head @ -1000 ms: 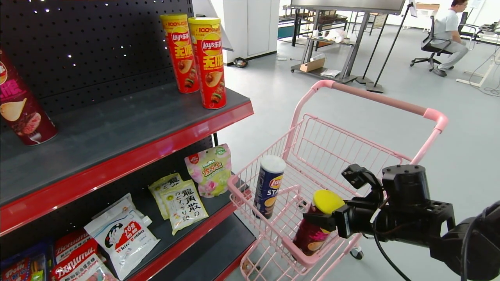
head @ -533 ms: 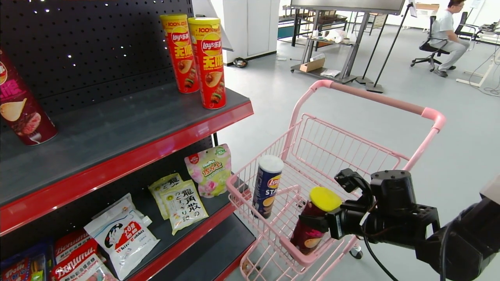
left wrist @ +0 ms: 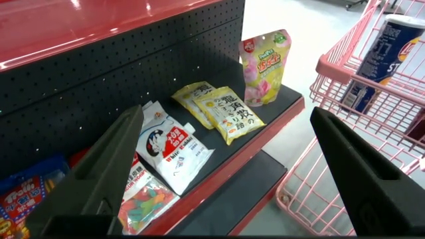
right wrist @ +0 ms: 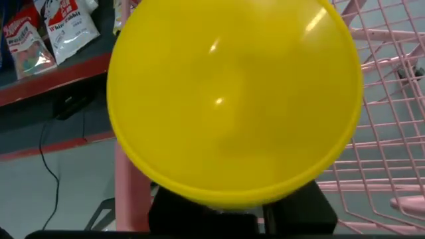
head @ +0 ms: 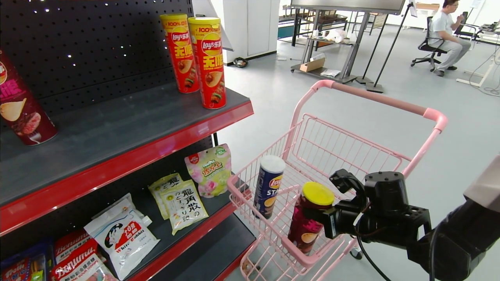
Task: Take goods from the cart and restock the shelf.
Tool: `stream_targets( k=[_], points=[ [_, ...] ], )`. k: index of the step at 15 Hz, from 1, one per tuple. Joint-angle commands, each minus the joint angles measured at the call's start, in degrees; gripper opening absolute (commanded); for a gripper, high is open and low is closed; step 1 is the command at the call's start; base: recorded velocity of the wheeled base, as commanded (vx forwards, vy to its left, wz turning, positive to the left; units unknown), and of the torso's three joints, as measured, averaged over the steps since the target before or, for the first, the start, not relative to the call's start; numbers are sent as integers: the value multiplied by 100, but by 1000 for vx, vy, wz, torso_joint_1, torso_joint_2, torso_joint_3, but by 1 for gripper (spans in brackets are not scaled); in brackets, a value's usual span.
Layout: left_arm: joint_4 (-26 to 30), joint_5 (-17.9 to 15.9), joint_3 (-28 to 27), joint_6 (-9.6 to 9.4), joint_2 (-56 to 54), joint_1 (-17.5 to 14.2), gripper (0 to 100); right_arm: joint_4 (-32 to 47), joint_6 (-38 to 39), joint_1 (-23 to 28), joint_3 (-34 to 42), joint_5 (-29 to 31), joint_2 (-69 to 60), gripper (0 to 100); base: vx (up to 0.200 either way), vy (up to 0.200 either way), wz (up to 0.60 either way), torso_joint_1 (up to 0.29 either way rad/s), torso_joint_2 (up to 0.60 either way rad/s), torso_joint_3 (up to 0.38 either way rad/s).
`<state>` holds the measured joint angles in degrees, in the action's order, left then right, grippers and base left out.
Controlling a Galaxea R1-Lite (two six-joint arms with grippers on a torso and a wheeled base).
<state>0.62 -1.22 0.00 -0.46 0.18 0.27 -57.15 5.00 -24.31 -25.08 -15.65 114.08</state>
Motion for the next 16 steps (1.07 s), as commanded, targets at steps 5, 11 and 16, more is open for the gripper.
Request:
stream_targets(
  k=[5, 11, 16],
  points=[
    [-1, -1, 0, -6, -1, 0, 100, 2, 63, -153, 20, 352, -659, 0, 0, 0, 0, 0, 0, 0],
    [-1, -1, 0, -6, -1, 0, 100, 2217, -315, 58, -1096, 590, -3155, 0, 0, 0, 0, 0, 0, 0],
    [-1, -10, 0, -6, -1, 0, 100, 4520, -992, 945, -1447, 871, -5168, 0, 0, 0, 0, 0, 0, 0]
  ],
)
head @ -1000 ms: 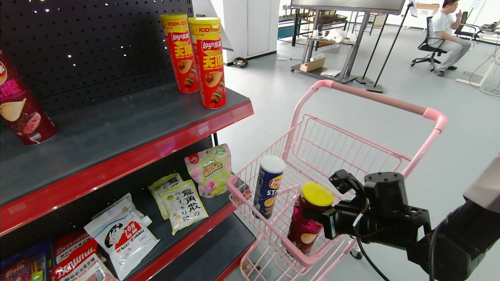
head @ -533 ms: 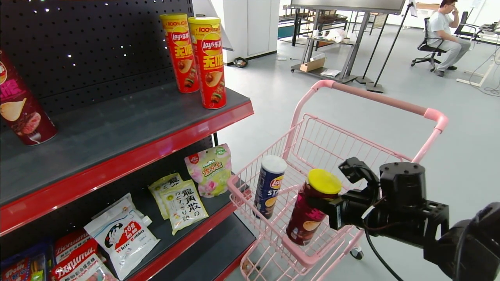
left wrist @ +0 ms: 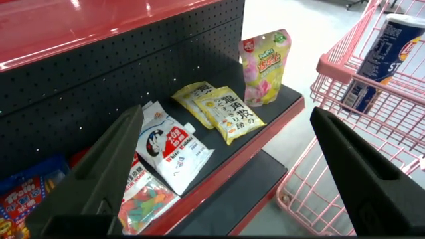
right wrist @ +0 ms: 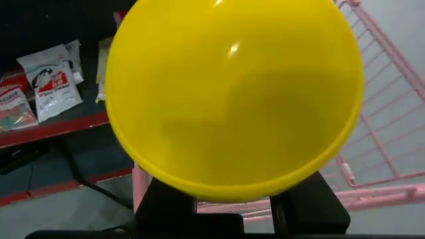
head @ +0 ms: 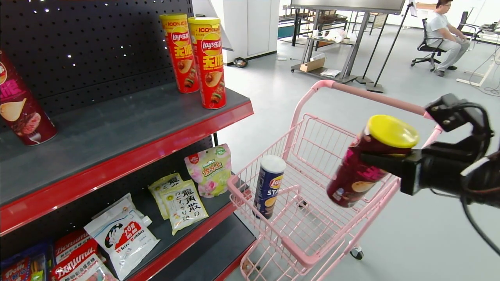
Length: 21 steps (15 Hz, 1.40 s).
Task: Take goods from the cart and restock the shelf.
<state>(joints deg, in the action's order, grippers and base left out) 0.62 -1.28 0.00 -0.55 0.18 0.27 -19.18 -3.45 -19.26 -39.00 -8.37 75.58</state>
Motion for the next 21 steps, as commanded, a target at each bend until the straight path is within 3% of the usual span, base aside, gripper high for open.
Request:
stream_targets(
  k=[1, 6, 8, 10, 13, 21],
  points=[
    [-1, -4, 0, 2, -1, 0, 100, 1162, -147, 590, -55, 161, -1731, 0, 0, 0, 0, 0, 0, 0],
    [-1, -4, 0, 11, -1, 0, 100, 3174, -218, 1153, 85, 380, -3638, 0, 0, 0, 0, 0, 0, 0],
    [-1, -4, 0, 11, -1, 0, 100, 3192, -261, 1144, 367, 389, -4078, 0, 0, 0, 0, 0, 0, 0],
    [-1, -4, 0, 11, -1, 0, 100, 3254, -420, 1267, 534, 767, -4570, 0, 0, 0, 0, 0, 0, 0],
    [-1, -4, 0, 11, -1, 0, 100, 3816, -455, 1197, 516, 776, -5027, 0, 0, 0, 0, 0, 0, 0],
    [-1, -4, 0, 11, -1, 0, 100, 4115, -613, 1197, 744, 794, -5642, 0, 0, 0, 0, 0, 0, 0]
  ],
)
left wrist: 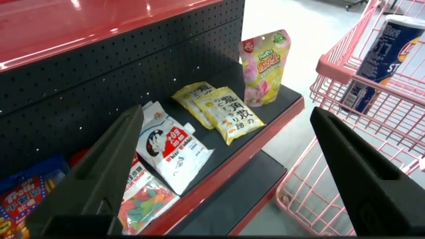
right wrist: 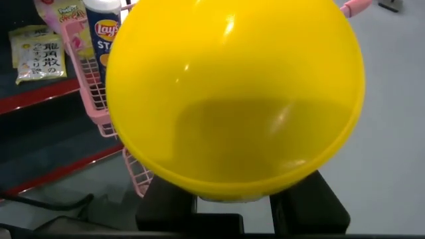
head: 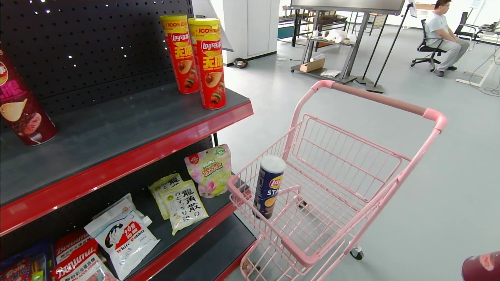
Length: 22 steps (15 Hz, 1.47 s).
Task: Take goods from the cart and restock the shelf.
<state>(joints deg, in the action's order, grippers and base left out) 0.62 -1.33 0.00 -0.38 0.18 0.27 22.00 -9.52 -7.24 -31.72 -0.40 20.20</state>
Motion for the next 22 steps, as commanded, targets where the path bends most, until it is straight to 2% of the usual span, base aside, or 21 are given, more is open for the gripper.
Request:
stream_targets(
  k=[1, 13, 22],
  points=[
    [-1, 1, 0, 3, -1, 0, 100, -12, -6, -5, 52, -13, -139, 0, 0, 0, 0, 0, 0, 0],
    [-1, 1, 0, 3, -1, 0, 100, 146, 12, -5, 272, 5, -218, 0, 0, 0, 0, 4, -9, -6],
    [-1, 1, 0, 11, -1, 0, 100, 102, 3, -14, 263, -13, -139, 0, 0, 0, 0, 186, -517, -322]
  ],
)
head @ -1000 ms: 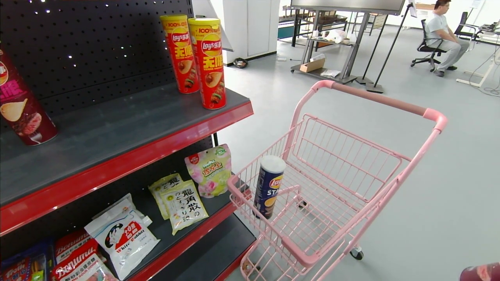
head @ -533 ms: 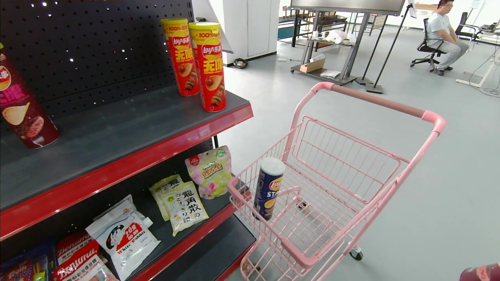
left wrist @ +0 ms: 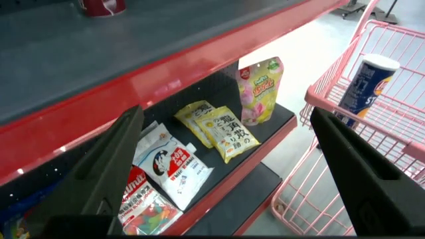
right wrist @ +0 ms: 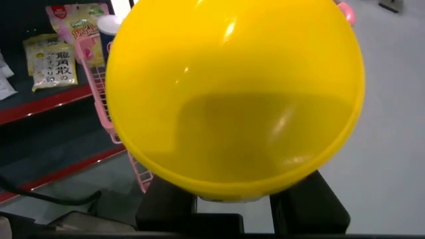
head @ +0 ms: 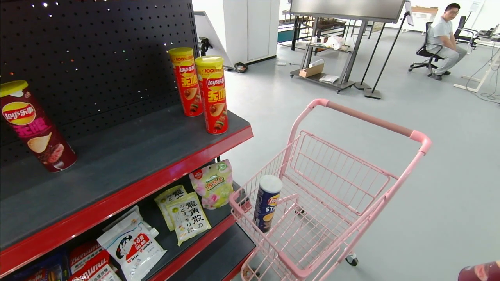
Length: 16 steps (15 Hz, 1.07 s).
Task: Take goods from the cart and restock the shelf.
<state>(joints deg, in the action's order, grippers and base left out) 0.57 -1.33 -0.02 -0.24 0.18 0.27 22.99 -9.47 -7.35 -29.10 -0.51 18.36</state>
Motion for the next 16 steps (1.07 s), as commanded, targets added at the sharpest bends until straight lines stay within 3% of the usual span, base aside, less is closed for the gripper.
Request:
stream_targets(
  k=[1, 11, 16],
  points=[
    [4, 1, 2, -2, -1, 0, 100, 4, -2, -3, 1, -2, 45, 0, 0, 0, 0, 188, -466, -290],
    [4, 1, 2, -2, -1, 0, 100, -93, -20, 14, 1, 42, 221, 0, 0, 0, 0, 169, -384, -224],
    [4, 1, 2, -2, -1, 0, 100, -102, -20, 32, 1, 130, 238, 0, 0, 0, 600, 28, -72, -36]
  ],
)
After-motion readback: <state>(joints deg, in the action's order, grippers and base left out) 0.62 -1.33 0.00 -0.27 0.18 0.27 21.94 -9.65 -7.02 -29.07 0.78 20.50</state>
